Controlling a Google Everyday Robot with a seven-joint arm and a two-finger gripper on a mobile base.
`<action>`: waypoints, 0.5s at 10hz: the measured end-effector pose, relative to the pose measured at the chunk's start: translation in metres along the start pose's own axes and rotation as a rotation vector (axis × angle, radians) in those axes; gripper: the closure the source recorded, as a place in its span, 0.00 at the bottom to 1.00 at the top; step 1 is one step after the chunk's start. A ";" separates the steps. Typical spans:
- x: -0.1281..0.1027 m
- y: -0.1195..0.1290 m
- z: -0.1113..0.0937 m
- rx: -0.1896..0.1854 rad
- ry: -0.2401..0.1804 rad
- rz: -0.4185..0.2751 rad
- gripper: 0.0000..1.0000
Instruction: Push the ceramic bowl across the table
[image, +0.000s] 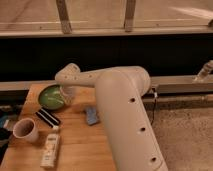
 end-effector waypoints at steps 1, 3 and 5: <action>-0.005 0.005 -0.003 -0.023 -0.017 0.000 1.00; -0.007 -0.015 -0.026 -0.017 -0.063 0.018 1.00; -0.007 -0.033 -0.062 0.029 -0.118 0.048 1.00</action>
